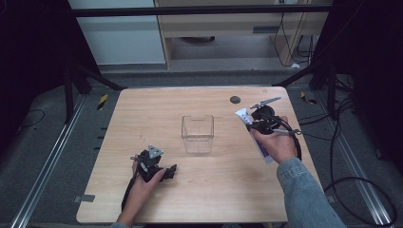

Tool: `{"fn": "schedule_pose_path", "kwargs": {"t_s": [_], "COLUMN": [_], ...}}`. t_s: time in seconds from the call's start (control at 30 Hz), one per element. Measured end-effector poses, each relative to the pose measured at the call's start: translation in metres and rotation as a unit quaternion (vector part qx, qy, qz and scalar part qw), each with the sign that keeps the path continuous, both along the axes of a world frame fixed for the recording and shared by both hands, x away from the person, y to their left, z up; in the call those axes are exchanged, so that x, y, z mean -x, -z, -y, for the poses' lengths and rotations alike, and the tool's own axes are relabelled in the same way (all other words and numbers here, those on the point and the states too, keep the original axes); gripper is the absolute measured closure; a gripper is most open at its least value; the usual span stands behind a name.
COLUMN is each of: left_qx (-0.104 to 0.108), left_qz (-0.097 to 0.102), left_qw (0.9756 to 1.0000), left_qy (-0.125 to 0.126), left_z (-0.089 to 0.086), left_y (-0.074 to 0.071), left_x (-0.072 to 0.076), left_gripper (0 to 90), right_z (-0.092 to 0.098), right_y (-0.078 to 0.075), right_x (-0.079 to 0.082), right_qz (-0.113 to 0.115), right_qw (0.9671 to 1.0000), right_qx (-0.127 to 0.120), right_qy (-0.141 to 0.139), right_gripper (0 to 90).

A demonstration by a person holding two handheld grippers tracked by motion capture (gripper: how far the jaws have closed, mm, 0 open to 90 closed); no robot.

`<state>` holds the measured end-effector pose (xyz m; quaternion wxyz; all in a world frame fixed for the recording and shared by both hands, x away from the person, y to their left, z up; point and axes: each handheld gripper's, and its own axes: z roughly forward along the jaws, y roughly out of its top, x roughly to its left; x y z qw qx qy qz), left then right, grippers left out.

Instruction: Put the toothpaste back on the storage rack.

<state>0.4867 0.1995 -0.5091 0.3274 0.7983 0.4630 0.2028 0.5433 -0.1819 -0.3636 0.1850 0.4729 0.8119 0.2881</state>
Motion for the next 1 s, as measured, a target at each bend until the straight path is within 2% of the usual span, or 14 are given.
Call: {"fn": "schedule_pose_path", "kwargs": {"t_s": [0.03,0.17,0.37,0.53,0.57,0.67,0.77,1.0], "left_qx": [0.0,0.0,0.0,0.0,0.0,0.0,0.0,0.0], "left_qz": [0.0,0.0,0.0,0.0,0.0,0.0,0.0,0.0], "left_qw": [1.0,1.0,1.0,1.0,1.0,1.0,1.0,1.0], "left_qy": [0.0,0.0,0.0,0.0,0.0,0.0,0.0,-0.002], "left_z": [0.0,0.0,0.0,0.0,0.0,0.0,0.0,0.0], "left_y": [0.0,0.0,0.0,0.0,0.0,0.0,0.0,0.0], "left_x": [0.0,0.0,0.0,0.0,0.0,0.0,0.0,0.0], "left_gripper": [0.0,0.0,0.0,0.0,0.0,0.0,0.0,0.0], "right_z": [0.001,0.001,-0.002,-0.006,-0.008,-0.01,-0.016,-0.028], "right_y": [-0.003,-0.006,-0.01,-0.01,-0.009,-0.01,-0.013,-0.018], "right_x": [-0.002,-0.003,-0.005,-0.006,-0.006,-0.007,-0.007,-0.006], "right_qz": [0.01,0.017,0.044,0.053,0.061,0.068,0.088,0.114], "right_qw": [0.9999,0.9998,0.9988,0.998,0.9971,0.9962,0.9936,0.9903], "right_qx": [-0.003,-0.011,-0.023,-0.035,-0.045,-0.053,-0.069,-0.079], "right_qy": [0.003,0.01,0.008,-0.002,-0.006,-0.006,-0.005,-0.013], "right_gripper": [78.6,78.6,78.6,78.5,78.5,78.5,78.4,78.4]}}
